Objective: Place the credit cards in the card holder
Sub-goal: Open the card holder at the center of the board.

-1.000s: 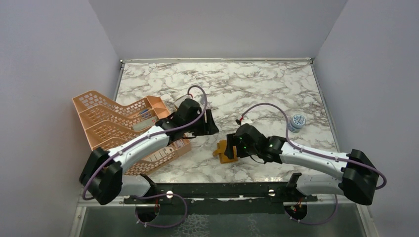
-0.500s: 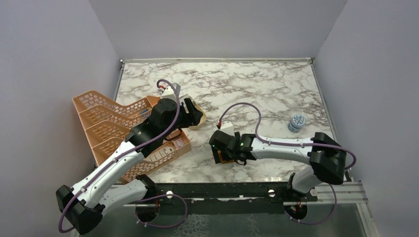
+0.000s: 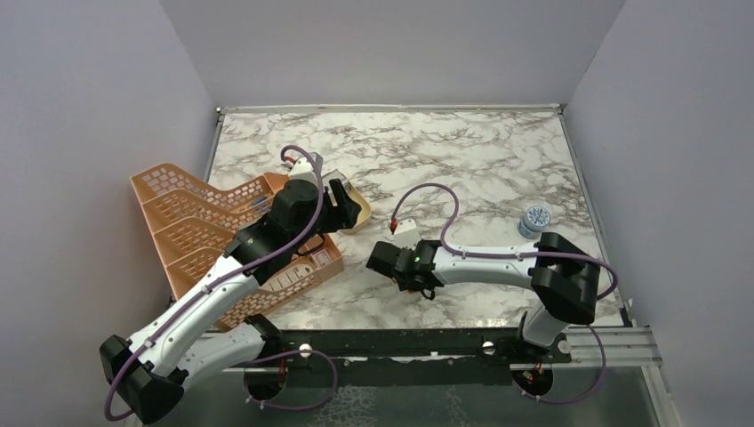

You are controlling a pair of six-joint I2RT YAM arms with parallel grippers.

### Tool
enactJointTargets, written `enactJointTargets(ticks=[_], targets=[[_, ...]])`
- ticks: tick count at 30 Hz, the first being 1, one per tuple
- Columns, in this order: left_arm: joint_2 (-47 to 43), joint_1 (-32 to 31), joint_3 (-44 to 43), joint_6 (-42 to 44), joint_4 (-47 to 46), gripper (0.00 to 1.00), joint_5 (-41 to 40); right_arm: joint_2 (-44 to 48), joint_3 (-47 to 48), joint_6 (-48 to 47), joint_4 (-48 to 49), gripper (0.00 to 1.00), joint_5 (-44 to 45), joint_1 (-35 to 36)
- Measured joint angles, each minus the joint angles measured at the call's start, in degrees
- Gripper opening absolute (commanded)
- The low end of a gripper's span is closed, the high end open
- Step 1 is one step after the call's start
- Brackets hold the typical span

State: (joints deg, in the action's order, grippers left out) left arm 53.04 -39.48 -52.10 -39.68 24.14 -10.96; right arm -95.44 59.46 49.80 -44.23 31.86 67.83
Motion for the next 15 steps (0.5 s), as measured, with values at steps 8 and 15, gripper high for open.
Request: enactJointTargets(ticks=[8, 15], targets=[[0.1, 0.0, 0.5, 0.2, 0.4, 0.66, 0.0, 0.1, 0.0, -0.2, -0.2, 0.15, 1.2, 0.0], [1.1, 0.0, 2.2, 0.1, 0.4, 0.65, 0.0, 1.8, -0.2, -1.5, -0.1, 0.01, 4.1, 0.0]])
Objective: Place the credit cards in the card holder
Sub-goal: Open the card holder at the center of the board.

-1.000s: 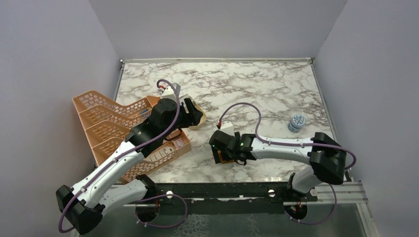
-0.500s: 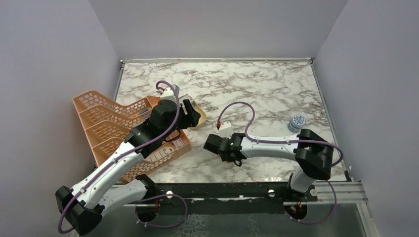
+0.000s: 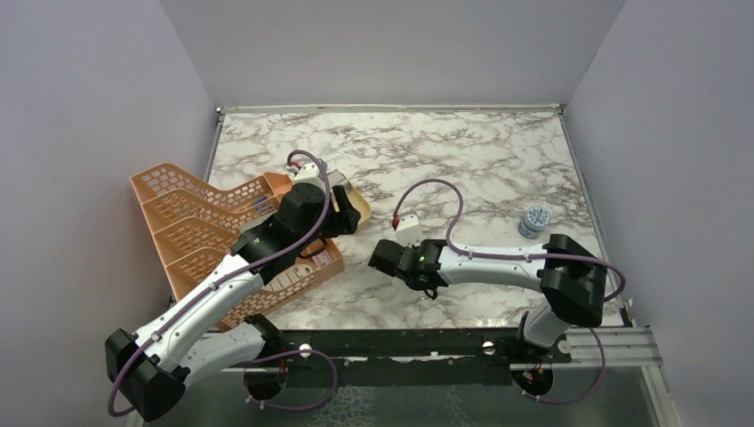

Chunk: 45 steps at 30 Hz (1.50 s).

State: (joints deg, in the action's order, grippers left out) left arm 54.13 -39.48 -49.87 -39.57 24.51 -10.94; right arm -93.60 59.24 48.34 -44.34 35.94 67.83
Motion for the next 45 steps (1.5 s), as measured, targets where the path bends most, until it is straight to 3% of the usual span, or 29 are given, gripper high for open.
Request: enactJointTargets(ticks=[7, 11, 15, 26, 30, 39, 41, 45], targets=[[1.1, 0.0, 2.4, -0.4, -0.4, 0.65, 1.0, 3.0, -1.8, -2.3, 1.9, 0.04, 1.6, 0.0], [1.4, 0.0, 2.9, -0.5, -0.5, 0.65, 1.7, 4.5, -3.8, -7.3, 6.8, 0.35, -0.2, 0.0], [1.4, 0.0, 2.9, -0.6, -0.7, 0.65, 1.9, 6.0, -6.4, -12.9, 10.8, 0.50, -3.0, 0.0], [0.6, 0.0, 2.9, -0.5, -0.9, 0.65, 1.9, 4.6, -7.0, -20.8, 14.8, 0.55, -4.5, 0.0], [0.6, 0.0, 2.9, -0.5, -0.9, 0.65, 1.9, 3.6, -7.0, -21.8, 14.6, 0.66, -4.5, 0.0], [0.6, 0.0, 2.9, -0.3, -0.9, 0.65, 1.9, 1.0, -7.1, -25.2, 17.2, 0.64, -3.6, 0.0], [0.6, 0.0, 2.9, -0.2, -0.9, 0.65, 1.9, -0.2, -7.1, -26.1, 17.6, 0.57, -3.0, 0.0], [0.6, 0.0, 2.9, 0.0, -0.9, 0.65, 1.9, -1.5, -7.0, -26.6, 17.7, 0.35, -1.0, 0.0]])
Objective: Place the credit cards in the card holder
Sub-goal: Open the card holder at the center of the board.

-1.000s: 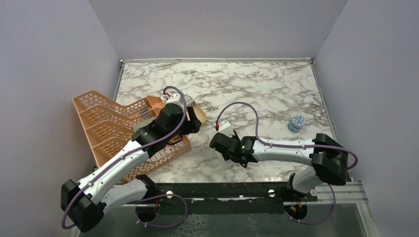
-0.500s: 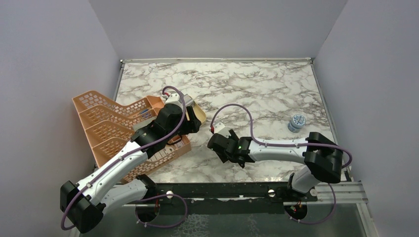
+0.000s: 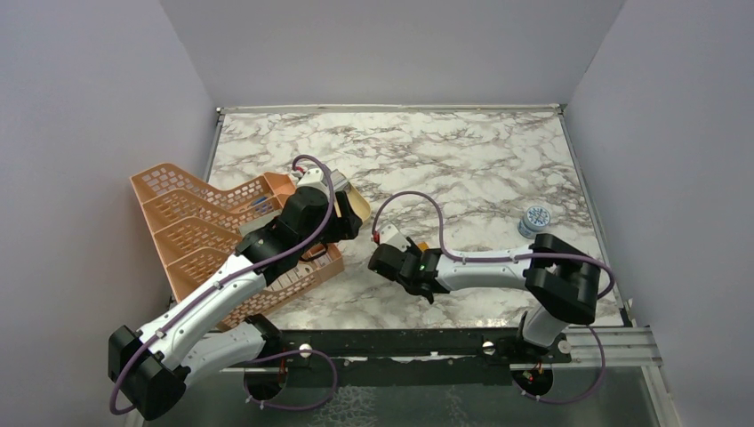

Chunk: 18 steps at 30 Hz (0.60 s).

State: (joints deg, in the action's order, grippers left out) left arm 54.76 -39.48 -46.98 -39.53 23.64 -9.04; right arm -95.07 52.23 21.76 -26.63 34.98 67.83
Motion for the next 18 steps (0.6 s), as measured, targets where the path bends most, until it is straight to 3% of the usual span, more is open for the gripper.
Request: enactJointTargets(ticks=[6, 18], targets=[[0.0, 0.0, 0.0, 0.1, 0.0, 0.65, 0.0, 0.0, 0.0, 0.0, 0.3, 0.20, 1.0, 0.0], [2.4, 0.0, 1.7, -0.6, -1.7, 0.63, 2.2, 9.7, -2.2, 5.4, 5.5, 0.17, -2.0, 0.0]])
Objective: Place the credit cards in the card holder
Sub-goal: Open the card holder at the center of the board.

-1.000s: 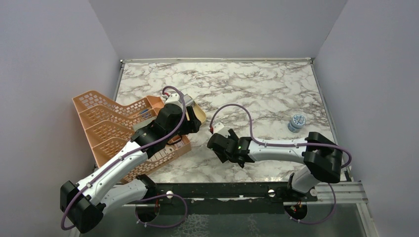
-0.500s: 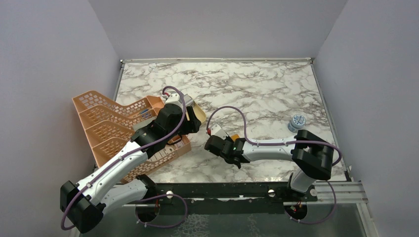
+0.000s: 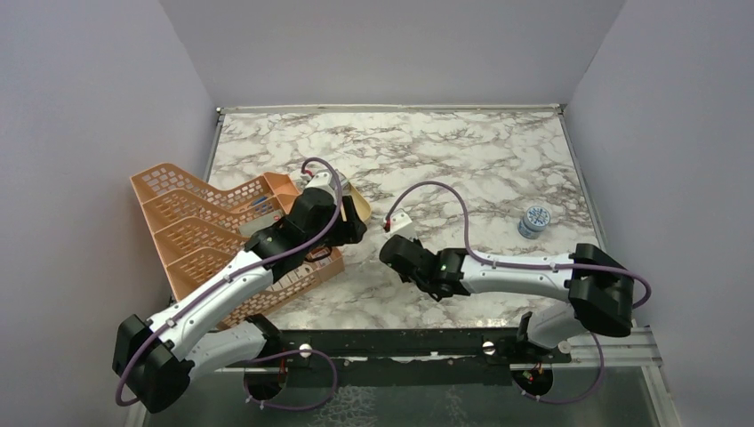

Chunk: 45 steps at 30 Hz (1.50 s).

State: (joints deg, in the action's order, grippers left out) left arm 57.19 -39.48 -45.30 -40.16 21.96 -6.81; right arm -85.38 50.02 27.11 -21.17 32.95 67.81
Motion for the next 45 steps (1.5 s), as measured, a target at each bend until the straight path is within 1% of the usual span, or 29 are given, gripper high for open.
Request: enactJointTargets(ticks=[4, 8, 13, 20, 24, 31, 35, 42, 45], targets=[[1.2, 0.0, 0.7, -0.3, -1.7, 0.63, 3.1, 1.2, -0.8, 3.6, 1.6, 0.16, -2.1, 0.0], [3.0, 0.0, 3.4, -1.2, -6.3, 0.60, 9.9, 3.0, -2.5, 7.0, 3.3, 0.16, -3.5, 0.0], [7.4, 0.0, 5.5, -2.9, -11.4, 0.58, 17.4, 8.9, -6.3, 10.7, 6.5, 0.16, -5.7, 0.0], [12.2, 0.0, 7.2, -4.4, -17.6, 0.57, 23.7, 12.7, -9.4, 13.9, 9.7, 0.16, -7.3, 0.0], [14.8, 0.0, 7.4, -5.4, -20.6, 0.54, 25.7, 13.3, -10.6, 15.2, 10.6, 0.16, -7.7, 0.0], [17.6, 0.0, 7.6, -5.8, -22.9, 0.39, 26.4, 13.6, -11.3, 16.4, 11.0, 0.16, -8.3, 0.0], [18.5, 0.0, 7.6, -5.9, -23.4, 0.35, 26.7, 13.6, -11.3, 16.7, 11.4, 0.16, -8.4, 0.0], [19.3, 0.0, 7.8, -6.1, -24.1, 0.24, 26.8, 13.6, -11.4, 17.2, 11.4, 0.16, -8.4, 0.0], [19.4, 0.0, 8.0, -6.2, -24.2, 0.22, 26.8, 13.6, -11.5, 17.3, 11.4, 0.16, -8.4, 0.0]])
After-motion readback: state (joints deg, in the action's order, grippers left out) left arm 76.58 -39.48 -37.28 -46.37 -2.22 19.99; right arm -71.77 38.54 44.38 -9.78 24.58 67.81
